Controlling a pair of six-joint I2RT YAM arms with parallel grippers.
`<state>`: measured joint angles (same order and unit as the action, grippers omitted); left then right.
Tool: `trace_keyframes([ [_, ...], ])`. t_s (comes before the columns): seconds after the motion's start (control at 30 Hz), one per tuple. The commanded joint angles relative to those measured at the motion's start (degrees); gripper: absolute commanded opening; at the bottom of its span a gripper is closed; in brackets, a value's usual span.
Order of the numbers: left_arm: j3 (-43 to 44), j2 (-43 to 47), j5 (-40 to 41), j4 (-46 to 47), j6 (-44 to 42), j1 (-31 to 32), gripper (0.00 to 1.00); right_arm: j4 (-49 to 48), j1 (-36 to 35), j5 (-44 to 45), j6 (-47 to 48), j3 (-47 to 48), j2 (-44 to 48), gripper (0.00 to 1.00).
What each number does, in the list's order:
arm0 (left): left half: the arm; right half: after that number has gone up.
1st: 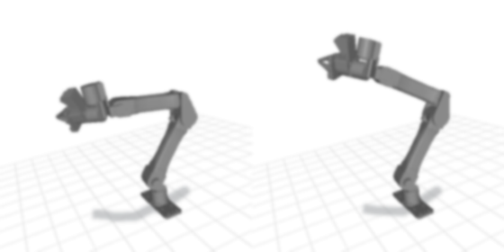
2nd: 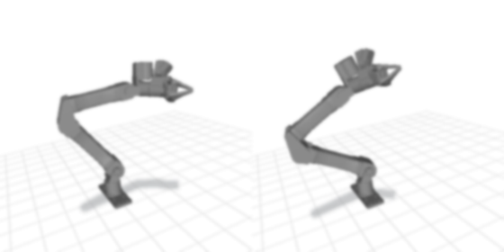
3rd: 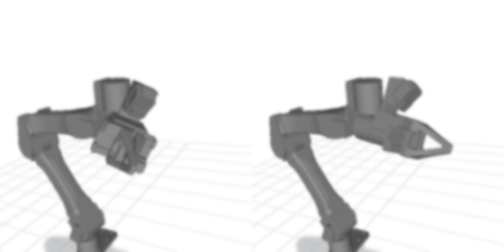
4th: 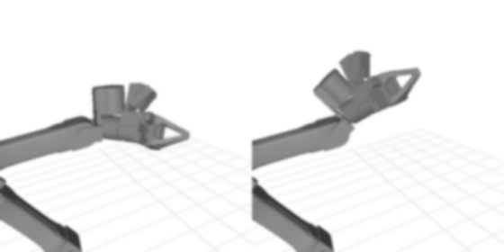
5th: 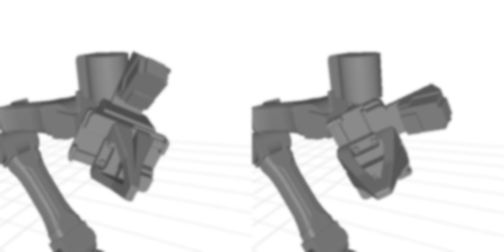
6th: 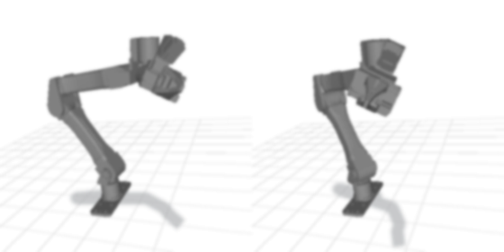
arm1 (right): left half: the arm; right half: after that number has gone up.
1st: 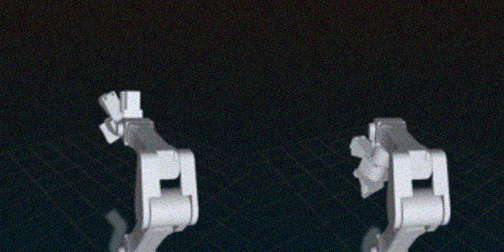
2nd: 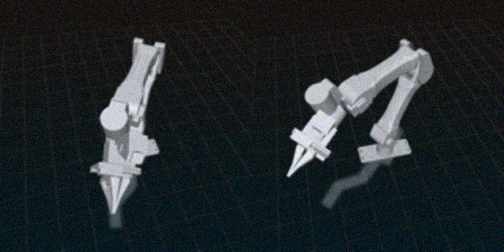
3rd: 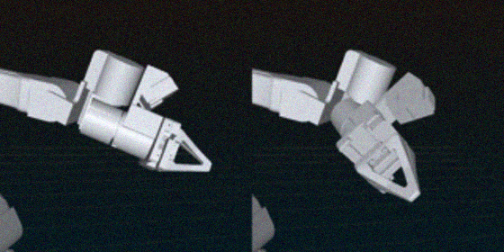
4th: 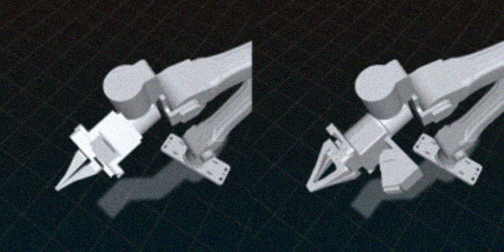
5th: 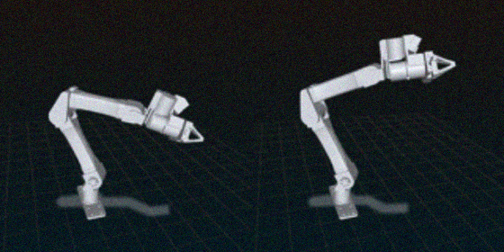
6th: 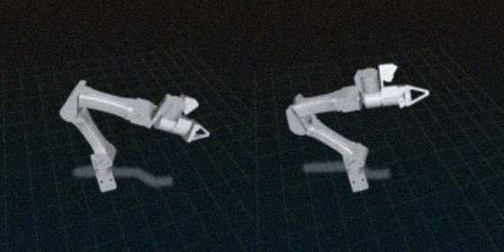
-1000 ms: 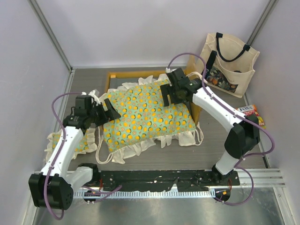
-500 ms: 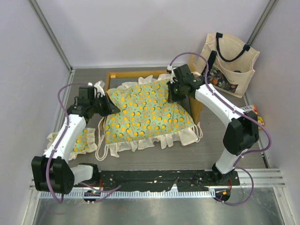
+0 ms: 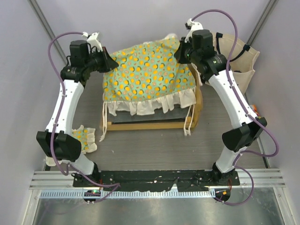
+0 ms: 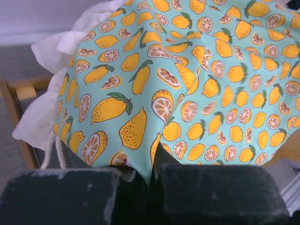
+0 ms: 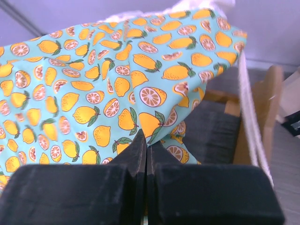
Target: Set up the pet bed
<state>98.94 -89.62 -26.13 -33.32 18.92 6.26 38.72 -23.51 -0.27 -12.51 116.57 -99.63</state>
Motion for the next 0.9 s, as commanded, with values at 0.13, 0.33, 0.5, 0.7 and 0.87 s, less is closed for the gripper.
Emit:
trace_keyframes([
  [0.13, 8.41, -9.43, -1.82, -0.96, -4.76, -0.02, 0.00, -9.44, 2.41, 1.53, -2.16, -4.92, -2.41, 0.01],
  [0.33, -8.01, -5.13, -1.29, 3.61, -4.94, -0.02, 0.00, -17.89, 2.24, -1.13, -5.50, -26.38, 4.18, 0.01],
  [0.5, -17.80, -0.57, -2.43, 4.75, -3.89, -0.02, 0.00, -19.30, 1.97, -1.13, -6.29, -35.36, 9.80, 0.01],
  [0.7, -21.24, 2.96, -4.10, 2.31, -2.13, -0.02, 0.00, -16.41, 1.62, 0.01, -5.95, -38.53, 16.93, 0.01],
  [0.87, -25.19, 5.16, -4.28, 2.90, -0.90, 0.07, 0.00, -12.63, 1.62, 3.96, -5.42, -39.76, 17.47, 0.01],
])
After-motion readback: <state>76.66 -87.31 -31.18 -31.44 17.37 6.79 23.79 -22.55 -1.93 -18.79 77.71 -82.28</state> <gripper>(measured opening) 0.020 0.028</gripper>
